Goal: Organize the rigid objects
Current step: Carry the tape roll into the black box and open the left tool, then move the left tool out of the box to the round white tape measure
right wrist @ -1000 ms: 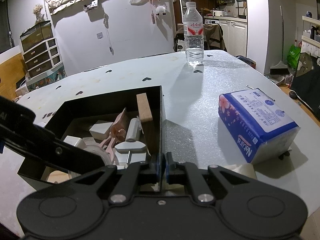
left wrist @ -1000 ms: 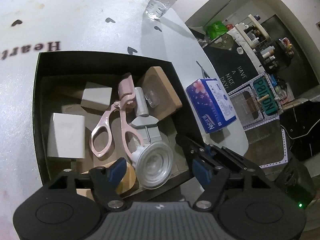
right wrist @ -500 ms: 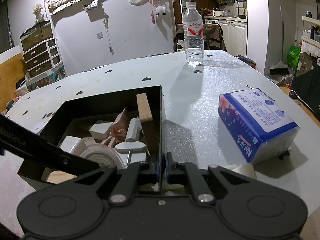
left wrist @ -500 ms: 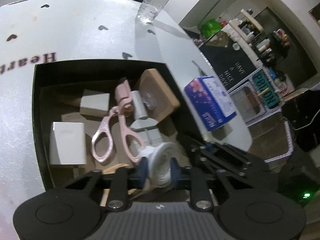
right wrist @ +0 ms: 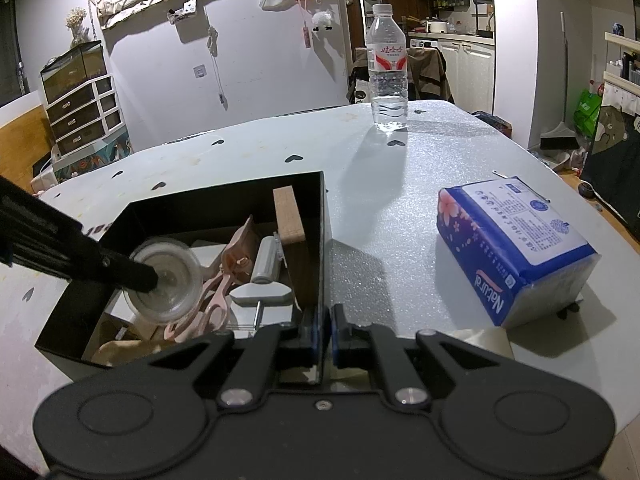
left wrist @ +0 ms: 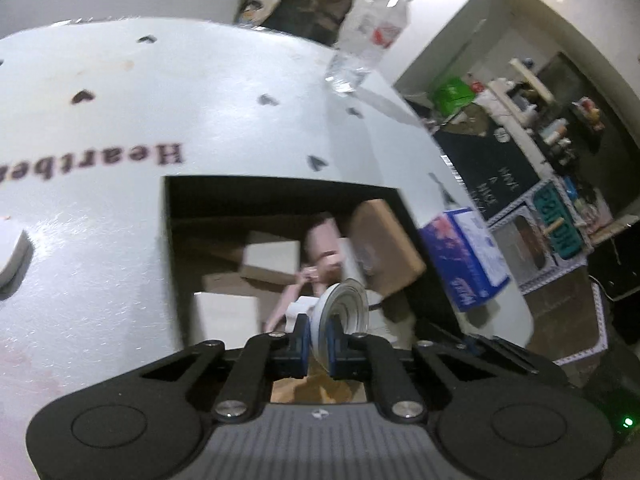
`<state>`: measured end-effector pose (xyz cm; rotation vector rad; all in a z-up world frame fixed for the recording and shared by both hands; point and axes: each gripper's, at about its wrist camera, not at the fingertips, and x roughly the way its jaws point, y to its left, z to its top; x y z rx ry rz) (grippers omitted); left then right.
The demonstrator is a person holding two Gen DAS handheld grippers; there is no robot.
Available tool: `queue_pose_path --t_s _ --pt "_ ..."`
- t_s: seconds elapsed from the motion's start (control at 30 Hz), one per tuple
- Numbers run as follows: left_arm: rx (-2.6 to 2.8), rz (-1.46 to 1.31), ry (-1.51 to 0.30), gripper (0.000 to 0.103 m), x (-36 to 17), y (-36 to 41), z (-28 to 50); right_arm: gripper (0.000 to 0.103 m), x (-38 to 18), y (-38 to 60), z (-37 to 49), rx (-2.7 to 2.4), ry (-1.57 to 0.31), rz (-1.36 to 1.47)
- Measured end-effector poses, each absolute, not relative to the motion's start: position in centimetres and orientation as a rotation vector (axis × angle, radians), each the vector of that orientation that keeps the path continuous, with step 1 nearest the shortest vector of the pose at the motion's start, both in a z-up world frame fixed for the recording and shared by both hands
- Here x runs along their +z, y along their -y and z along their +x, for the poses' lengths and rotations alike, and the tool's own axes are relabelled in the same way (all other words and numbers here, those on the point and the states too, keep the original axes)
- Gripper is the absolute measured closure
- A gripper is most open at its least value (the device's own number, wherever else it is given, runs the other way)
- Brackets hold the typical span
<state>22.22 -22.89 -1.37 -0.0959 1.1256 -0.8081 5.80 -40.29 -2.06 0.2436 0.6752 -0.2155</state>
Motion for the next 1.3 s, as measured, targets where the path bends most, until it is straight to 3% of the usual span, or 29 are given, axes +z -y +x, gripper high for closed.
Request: queue_pose_path --t_s 0.07,0.1,0.17,0.4,0.93,1.3 --pt "-0.778 -0.104 -1.137 0.088 -1.7 22.7 22.5 0.096 -2.1 40.3 5.8 -0.217 -0.677 0.244" --pt "-0.774 -0.099 -1.13 0.077 -1.5 22.7 22.5 0.096 -2.1 40.3 5.8 -0.219 -0.678 0.242" --pt "-0.767 -0.099 -1.097 0.044 -1.1 22.5 22.2 0.096 -2.2 40.4 5.9 -0.219 -0.678 0.242" --pt "-0.781 -0.072 -1.102 0.036 -0.7 22.3 21.5 0.096 -2.2 40.4 5.9 -0.219 -0.678 0.243" --pt "-0.819 -0.003 -1.003 0.005 1.6 22.0 18.1 0.096 -2.2 40.4 5.9 -0.219 -0.678 0.245" --pt "-0.762 0.02 -0.961 0.001 2.2 19.5 17.5 0.096 -2.2 40.5 5.9 -0.218 -0.678 0.244"
